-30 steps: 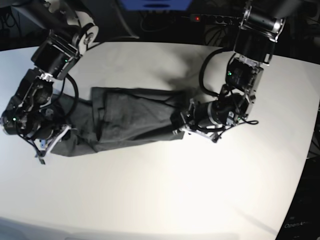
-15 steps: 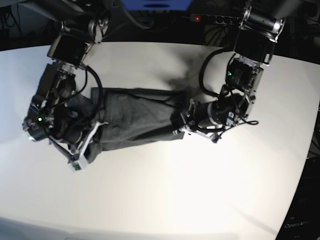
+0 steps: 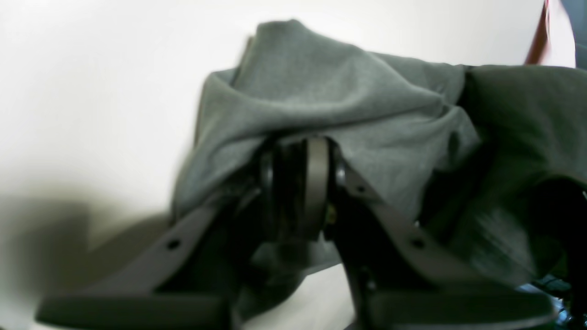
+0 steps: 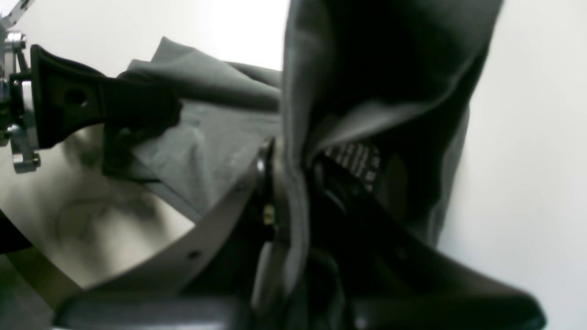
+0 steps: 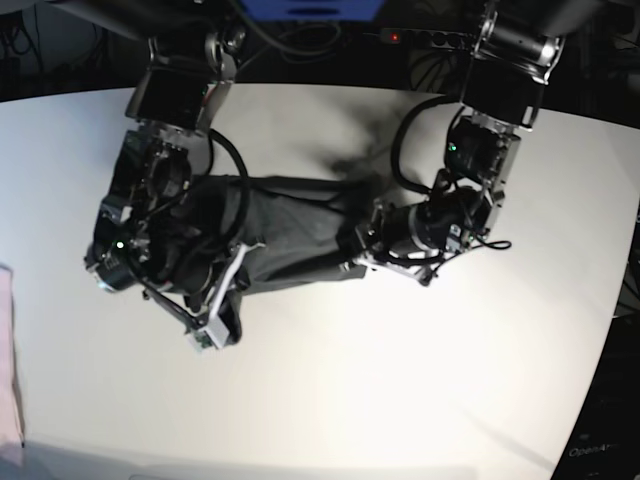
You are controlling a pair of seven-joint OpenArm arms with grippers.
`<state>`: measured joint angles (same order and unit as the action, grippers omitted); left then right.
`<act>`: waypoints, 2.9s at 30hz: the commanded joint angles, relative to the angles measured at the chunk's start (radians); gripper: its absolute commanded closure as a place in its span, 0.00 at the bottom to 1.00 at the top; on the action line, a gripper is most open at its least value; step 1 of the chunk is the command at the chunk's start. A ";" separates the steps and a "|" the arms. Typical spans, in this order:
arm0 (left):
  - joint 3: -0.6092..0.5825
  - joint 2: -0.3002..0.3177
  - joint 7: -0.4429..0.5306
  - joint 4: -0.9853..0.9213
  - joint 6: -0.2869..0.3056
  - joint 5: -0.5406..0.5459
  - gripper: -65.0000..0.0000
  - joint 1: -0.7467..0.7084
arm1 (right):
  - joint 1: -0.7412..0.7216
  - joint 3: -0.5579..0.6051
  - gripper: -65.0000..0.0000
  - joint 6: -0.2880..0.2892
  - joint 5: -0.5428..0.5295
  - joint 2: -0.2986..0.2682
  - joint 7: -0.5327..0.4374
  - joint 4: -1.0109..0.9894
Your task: Fold the T-shirt properly
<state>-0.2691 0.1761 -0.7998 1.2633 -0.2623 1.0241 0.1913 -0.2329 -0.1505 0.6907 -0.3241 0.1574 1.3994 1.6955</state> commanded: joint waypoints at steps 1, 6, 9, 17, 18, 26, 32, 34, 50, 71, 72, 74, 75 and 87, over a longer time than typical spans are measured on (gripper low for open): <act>0.001 -0.008 -0.005 0.014 0.001 0.002 0.87 0.020 | -0.026 0.002 0.99 0.007 -0.017 0.000 -0.003 0.018; 0.001 -0.010 -0.005 0.014 0.001 0.002 0.87 0.020 | -0.026 0.004 0.99 0.007 -0.017 0.000 -0.003 0.010; 0.003 -0.011 -0.005 0.037 0.001 0.003 0.87 0.020 | -0.012 0.016 0.99 0.007 -0.027 0.000 -0.003 0.008; 0.003 -0.003 -0.007 0.114 0.001 0.011 0.87 0.009 | -0.012 0.018 0.99 0.007 -0.174 0.000 -0.003 -0.039; 0.003 -0.003 -0.007 0.114 0.001 0.011 0.87 0.001 | -0.010 0.025 0.99 0.007 -0.174 0.000 -0.003 -0.039; 0.038 0.012 -0.017 0.192 0.001 0.012 0.87 -0.043 | 0.004 0.090 0.99 0.007 -0.172 0.000 -0.003 -0.085; 0.190 0.021 -0.092 0.286 0.001 0.003 0.87 -0.126 | 0.004 0.094 0.99 0.007 -0.172 0.000 -0.003 -0.180; 0.224 0.021 -0.117 0.281 0.001 -0.001 0.87 -0.132 | 0.002 0.094 0.99 0.007 -0.172 0.000 -0.003 -0.183; 0.241 -0.099 -0.119 0.052 0.008 -0.252 0.87 -0.034 | -0.015 0.130 0.99 0.007 -0.175 0.000 -0.003 -0.185; 0.248 -0.108 -0.129 0.043 0.008 -0.282 0.87 -0.025 | -0.044 0.263 0.99 0.007 -0.468 0.000 -0.068 -0.186; 0.248 -0.106 -0.131 0.069 0.008 -0.282 0.87 -0.036 | -0.044 0.263 0.99 0.007 -0.468 0.000 -0.068 -0.186; 0.250 -0.105 -0.152 0.125 0.007 -0.270 0.87 -0.068 | -0.043 0.263 0.99 0.007 -0.468 0.000 -0.070 -0.188; 0.255 -0.102 -0.163 0.149 0.005 -0.259 0.87 -0.077 | -0.043 0.263 0.99 0.007 -0.468 0.000 -0.070 -0.188; 0.411 -0.020 -0.274 0.358 0.007 -0.179 0.87 -0.200 | -0.044 0.266 0.99 0.007 -0.468 0.000 -0.147 -0.326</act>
<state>0.1429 0.1562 -1.0760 1.5959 -0.2661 0.8188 -0.0345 -0.2516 0.1139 0.6910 -0.7616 0.1501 1.2766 1.3499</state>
